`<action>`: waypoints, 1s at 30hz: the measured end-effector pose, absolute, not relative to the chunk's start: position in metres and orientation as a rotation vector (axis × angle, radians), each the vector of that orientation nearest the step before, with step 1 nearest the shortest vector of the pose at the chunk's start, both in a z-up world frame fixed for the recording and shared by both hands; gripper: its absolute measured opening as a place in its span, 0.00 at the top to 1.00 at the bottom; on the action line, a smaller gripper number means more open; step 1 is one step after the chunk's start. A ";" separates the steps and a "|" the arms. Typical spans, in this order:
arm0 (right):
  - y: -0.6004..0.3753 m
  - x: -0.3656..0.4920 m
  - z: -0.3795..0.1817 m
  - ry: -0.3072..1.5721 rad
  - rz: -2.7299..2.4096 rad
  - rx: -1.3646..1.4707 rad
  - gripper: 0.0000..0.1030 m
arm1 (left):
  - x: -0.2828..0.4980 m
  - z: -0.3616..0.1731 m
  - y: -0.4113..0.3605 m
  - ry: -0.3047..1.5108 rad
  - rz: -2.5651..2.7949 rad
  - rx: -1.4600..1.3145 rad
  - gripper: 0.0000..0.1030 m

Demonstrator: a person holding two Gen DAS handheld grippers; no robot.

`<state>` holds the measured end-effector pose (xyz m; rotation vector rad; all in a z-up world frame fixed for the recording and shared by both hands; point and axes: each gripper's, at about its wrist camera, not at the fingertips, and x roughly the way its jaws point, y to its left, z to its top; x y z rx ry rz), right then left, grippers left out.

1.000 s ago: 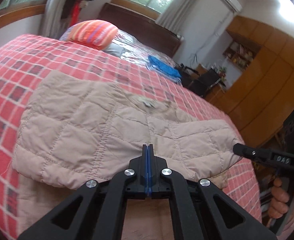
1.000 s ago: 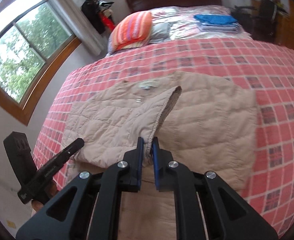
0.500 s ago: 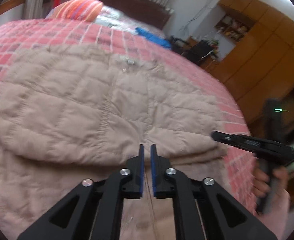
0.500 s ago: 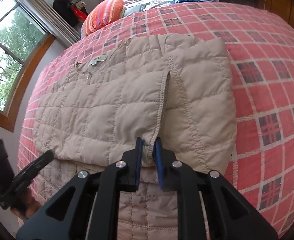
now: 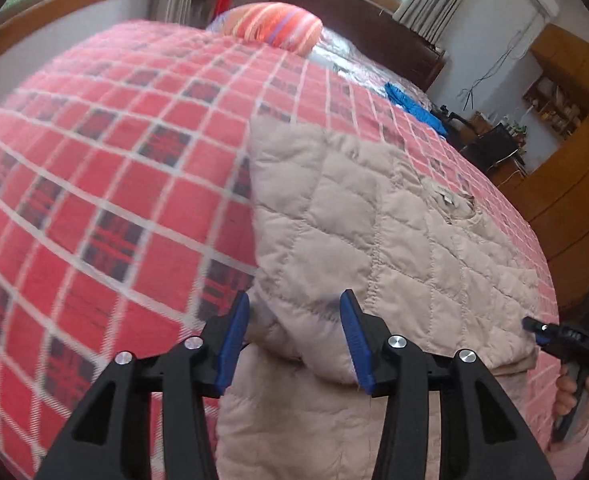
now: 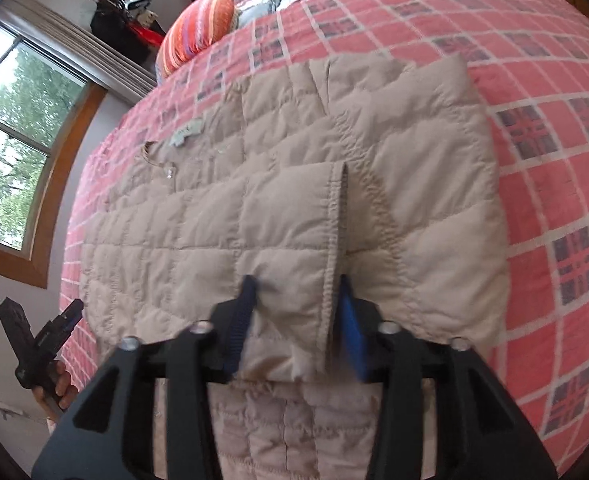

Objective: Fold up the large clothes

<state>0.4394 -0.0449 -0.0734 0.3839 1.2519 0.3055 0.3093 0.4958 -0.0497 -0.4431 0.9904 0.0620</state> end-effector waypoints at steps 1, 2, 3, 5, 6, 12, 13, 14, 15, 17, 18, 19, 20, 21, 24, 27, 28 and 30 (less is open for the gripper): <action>-0.042 0.440 -0.074 1.254 0.316 0.385 0.82 | 0.312 -0.052 0.493 0.984 0.074 -0.427 0.56; -0.039 0.439 -0.073 1.250 0.323 0.380 0.89 | 0.313 -0.053 0.489 0.978 0.089 -0.412 0.61; -0.038 0.439 -0.070 1.240 0.321 0.370 0.89 | 0.315 -0.053 0.487 0.973 0.099 -0.405 0.64; -0.038 0.436 -0.056 1.186 0.305 0.330 0.91 | 0.314 -0.050 0.480 0.963 0.103 -0.393 0.66; -0.040 0.436 -0.051 1.170 0.286 0.313 0.91 | 0.314 -0.050 0.477 0.962 0.099 -0.386 0.66; -0.049 0.442 -0.077 1.244 0.235 0.318 0.91 | 0.323 -0.069 0.472 1.006 0.102 -0.356 0.64; -0.049 0.442 -0.080 1.247 0.238 0.315 0.90 | 0.323 -0.070 0.472 1.004 0.101 -0.353 0.63; -0.048 0.440 -0.080 1.245 0.240 0.310 0.89 | 0.322 -0.068 0.472 1.004 0.100 -0.348 0.63; -0.047 0.440 -0.079 1.244 0.238 0.311 0.88 | 0.320 -0.066 0.472 1.004 0.101 -0.343 0.63; -0.054 0.434 -0.069 1.228 0.217 0.335 0.83 | 0.314 -0.059 0.473 0.997 0.109 -0.330 0.64; -0.056 0.431 -0.063 1.212 0.212 0.332 0.83 | 0.308 -0.051 0.474 0.978 0.117 -0.325 0.65; -0.058 0.425 -0.051 1.175 0.213 0.312 0.83 | 0.300 -0.040 0.473 0.946 0.121 -0.317 0.65; -0.060 0.420 -0.041 1.146 0.223 0.306 0.83 | 0.293 -0.030 0.471 0.913 0.111 -0.310 0.65; -0.059 0.415 -0.032 1.124 0.249 0.315 0.83 | 0.287 -0.021 0.467 0.891 0.090 -0.303 0.64; -0.045 0.405 -0.019 1.110 0.331 0.293 0.83 | 0.279 -0.007 0.448 0.873 0.037 -0.269 0.63; -0.029 0.404 -0.028 1.145 0.334 0.240 0.83 | 0.283 -0.013 0.431 0.905 -0.013 -0.255 0.60; -0.028 0.405 -0.033 1.155 0.324 0.236 0.83 | 0.286 -0.018 0.429 0.920 -0.007 -0.250 0.60; -0.028 0.409 -0.047 1.182 0.287 0.224 0.83 | 0.292 -0.032 0.427 0.956 0.019 -0.238 0.60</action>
